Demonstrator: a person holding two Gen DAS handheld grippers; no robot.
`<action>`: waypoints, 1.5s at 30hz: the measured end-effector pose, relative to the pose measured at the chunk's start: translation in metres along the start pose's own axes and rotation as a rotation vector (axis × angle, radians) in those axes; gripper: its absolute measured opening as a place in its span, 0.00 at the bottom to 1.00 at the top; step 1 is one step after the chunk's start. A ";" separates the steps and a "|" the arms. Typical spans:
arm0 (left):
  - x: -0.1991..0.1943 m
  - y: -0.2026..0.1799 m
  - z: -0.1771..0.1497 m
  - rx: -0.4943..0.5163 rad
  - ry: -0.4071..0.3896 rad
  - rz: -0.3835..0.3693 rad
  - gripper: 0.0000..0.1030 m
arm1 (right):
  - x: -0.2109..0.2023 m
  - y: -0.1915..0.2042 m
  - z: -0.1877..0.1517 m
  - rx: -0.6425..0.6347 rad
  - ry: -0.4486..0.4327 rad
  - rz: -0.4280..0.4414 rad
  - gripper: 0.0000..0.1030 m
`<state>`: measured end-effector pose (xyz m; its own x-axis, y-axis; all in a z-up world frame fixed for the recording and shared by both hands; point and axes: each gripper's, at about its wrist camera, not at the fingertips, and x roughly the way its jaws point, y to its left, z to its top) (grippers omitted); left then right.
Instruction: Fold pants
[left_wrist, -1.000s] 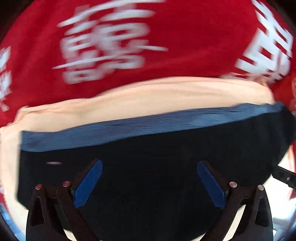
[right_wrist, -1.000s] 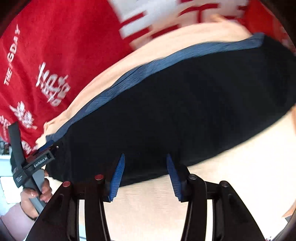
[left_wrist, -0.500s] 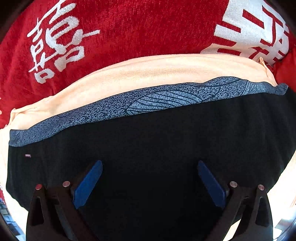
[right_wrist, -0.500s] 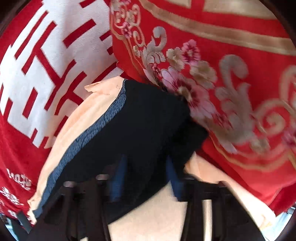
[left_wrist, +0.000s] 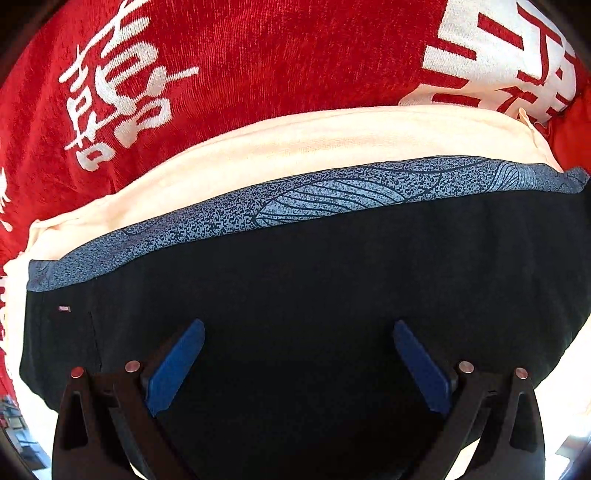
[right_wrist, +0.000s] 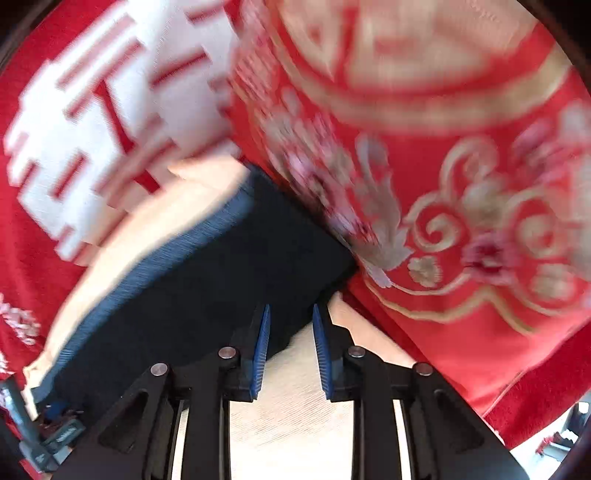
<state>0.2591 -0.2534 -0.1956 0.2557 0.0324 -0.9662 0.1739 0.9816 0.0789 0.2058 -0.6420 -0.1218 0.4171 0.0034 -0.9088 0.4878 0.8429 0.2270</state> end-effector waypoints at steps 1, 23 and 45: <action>0.000 -0.001 0.000 -0.005 -0.001 0.005 1.00 | 0.000 0.009 -0.001 -0.031 0.015 0.034 0.26; 0.004 0.017 -0.001 -0.059 0.020 -0.034 1.00 | 0.039 0.069 -0.044 -0.061 0.376 0.453 0.25; -0.014 0.113 -0.077 -0.061 0.078 0.053 1.00 | 0.073 0.139 -0.129 0.106 0.543 0.597 0.06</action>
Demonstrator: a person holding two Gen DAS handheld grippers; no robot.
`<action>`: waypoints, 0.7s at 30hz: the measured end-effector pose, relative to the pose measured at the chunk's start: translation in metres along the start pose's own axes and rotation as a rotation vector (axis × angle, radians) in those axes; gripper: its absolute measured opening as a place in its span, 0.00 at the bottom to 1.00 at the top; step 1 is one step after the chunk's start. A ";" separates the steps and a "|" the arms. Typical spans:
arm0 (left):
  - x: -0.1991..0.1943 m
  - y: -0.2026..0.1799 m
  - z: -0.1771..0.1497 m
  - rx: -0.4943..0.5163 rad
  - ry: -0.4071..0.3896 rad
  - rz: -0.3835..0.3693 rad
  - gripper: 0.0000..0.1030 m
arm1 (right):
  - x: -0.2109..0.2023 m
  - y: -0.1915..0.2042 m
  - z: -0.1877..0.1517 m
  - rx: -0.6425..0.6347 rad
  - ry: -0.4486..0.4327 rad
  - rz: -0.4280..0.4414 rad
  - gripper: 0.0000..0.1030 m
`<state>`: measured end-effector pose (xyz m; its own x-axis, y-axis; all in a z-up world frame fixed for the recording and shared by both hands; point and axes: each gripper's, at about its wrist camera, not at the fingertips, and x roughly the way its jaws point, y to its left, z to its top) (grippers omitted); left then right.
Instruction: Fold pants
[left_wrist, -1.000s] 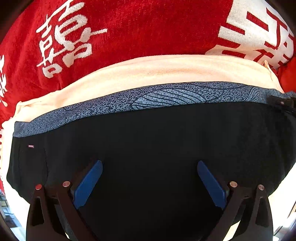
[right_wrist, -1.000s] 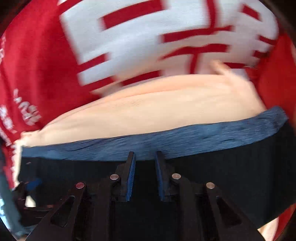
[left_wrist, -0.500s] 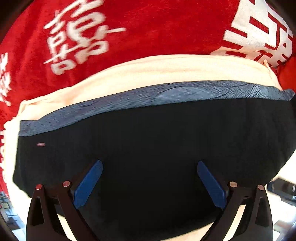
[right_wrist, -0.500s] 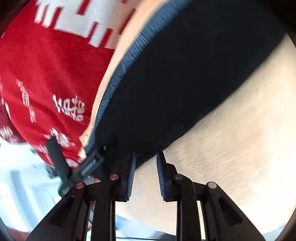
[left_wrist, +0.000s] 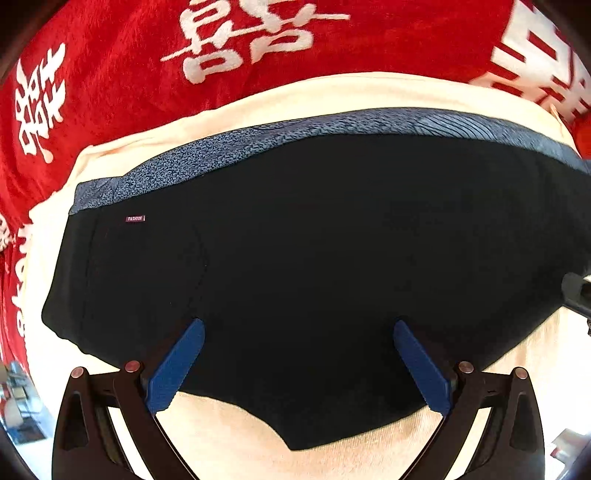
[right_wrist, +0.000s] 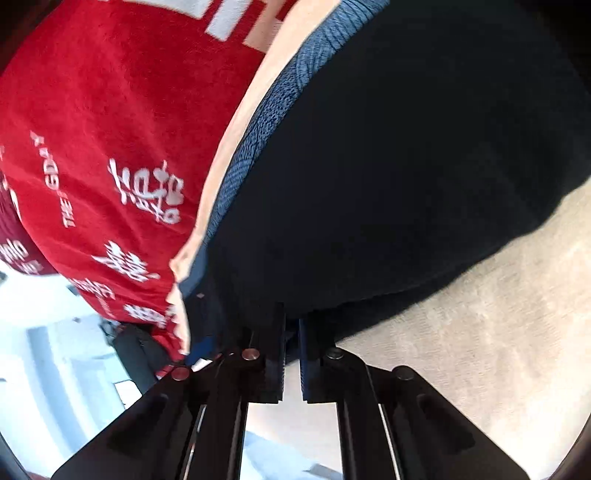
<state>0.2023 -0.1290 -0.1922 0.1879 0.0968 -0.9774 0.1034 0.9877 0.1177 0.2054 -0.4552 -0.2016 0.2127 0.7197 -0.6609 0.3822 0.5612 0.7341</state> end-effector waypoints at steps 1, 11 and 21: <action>0.000 0.000 -0.004 0.004 -0.006 -0.003 1.00 | 0.003 -0.005 -0.006 -0.002 0.010 -0.036 0.06; -0.005 -0.007 -0.015 0.045 -0.045 0.017 1.00 | -0.027 0.037 -0.004 -0.241 -0.089 -0.181 0.08; -0.009 -0.021 -0.001 0.053 -0.031 0.058 1.00 | -0.023 0.015 0.006 -0.258 -0.123 -0.285 0.39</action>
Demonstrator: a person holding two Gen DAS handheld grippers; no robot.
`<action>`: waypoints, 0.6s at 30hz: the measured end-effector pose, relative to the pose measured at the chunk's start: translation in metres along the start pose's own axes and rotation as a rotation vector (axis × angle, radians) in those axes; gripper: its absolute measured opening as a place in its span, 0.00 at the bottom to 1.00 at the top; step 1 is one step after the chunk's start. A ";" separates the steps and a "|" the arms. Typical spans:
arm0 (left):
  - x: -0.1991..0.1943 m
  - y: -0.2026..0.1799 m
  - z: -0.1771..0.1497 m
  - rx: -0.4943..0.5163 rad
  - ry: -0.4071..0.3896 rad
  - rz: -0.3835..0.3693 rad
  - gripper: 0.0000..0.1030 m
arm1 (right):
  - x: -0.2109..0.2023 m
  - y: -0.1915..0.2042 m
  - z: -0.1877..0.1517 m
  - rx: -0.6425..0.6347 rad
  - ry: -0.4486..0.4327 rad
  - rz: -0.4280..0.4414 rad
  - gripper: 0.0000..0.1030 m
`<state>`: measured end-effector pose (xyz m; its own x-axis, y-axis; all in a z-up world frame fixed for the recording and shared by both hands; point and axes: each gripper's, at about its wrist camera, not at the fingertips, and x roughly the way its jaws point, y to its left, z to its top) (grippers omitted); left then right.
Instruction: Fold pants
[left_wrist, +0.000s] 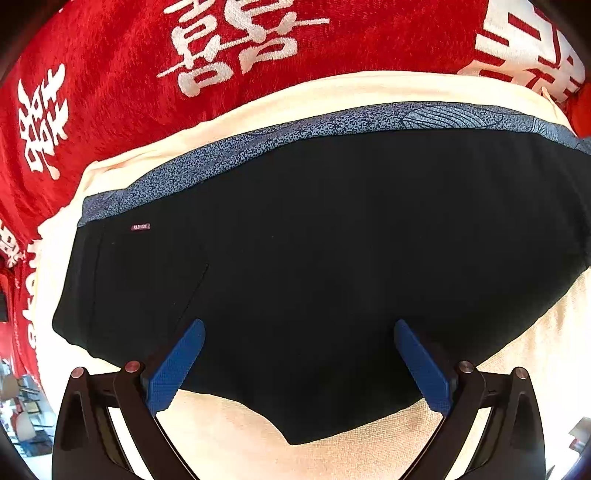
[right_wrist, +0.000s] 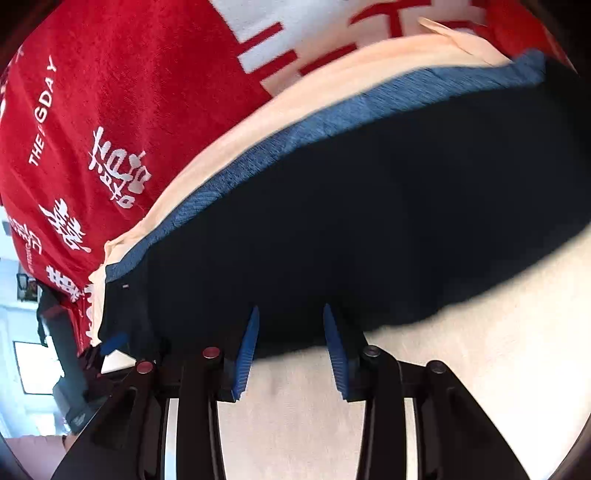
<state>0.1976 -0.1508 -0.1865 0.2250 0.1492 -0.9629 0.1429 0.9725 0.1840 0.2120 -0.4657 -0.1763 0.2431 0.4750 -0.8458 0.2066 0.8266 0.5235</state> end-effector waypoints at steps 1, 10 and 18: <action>-0.001 -0.002 0.002 0.006 0.005 0.014 1.00 | -0.003 -0.004 -0.004 0.007 0.012 -0.003 0.39; -0.036 -0.063 0.027 0.089 -0.036 -0.041 1.00 | -0.052 -0.079 -0.015 0.214 -0.084 -0.036 0.40; -0.045 -0.155 0.059 0.114 -0.055 -0.166 1.00 | -0.078 -0.140 -0.014 0.409 -0.240 0.022 0.48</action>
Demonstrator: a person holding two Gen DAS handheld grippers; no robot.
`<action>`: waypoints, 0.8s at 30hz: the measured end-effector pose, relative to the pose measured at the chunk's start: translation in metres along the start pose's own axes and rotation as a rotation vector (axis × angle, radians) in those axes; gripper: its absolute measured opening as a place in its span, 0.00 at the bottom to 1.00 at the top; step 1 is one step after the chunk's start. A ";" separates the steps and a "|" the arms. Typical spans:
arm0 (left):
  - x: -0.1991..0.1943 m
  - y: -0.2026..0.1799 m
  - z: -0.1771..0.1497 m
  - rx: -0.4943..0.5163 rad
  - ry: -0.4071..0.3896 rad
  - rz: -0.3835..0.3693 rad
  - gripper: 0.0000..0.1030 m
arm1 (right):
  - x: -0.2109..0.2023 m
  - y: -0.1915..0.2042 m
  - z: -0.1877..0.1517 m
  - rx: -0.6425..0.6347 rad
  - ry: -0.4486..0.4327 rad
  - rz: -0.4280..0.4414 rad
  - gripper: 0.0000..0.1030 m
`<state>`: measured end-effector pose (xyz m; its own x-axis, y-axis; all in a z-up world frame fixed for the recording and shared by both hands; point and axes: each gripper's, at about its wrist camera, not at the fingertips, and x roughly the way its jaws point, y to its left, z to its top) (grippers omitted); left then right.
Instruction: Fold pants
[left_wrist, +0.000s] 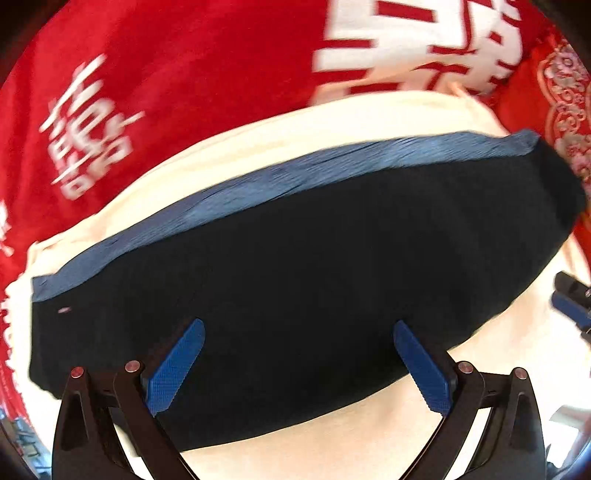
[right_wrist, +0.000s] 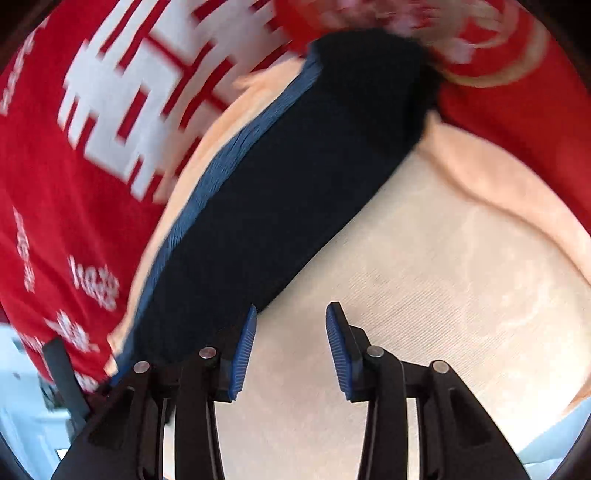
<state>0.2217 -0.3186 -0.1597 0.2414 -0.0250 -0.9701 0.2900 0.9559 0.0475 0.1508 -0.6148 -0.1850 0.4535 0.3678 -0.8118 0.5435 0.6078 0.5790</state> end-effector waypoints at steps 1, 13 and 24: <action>-0.001 -0.012 0.008 -0.005 -0.014 -0.015 1.00 | -0.003 -0.008 0.004 0.024 -0.025 0.005 0.52; 0.040 -0.052 0.036 -0.110 -0.041 -0.012 1.00 | -0.003 -0.051 0.042 0.114 -0.157 0.150 0.52; 0.036 -0.049 0.033 -0.087 -0.045 -0.009 0.88 | 0.002 -0.029 0.068 0.138 -0.244 0.149 0.14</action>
<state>0.2469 -0.3756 -0.1894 0.2814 -0.0453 -0.9585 0.2110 0.9774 0.0158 0.1844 -0.6797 -0.1978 0.6822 0.2560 -0.6849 0.5414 0.4526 0.7085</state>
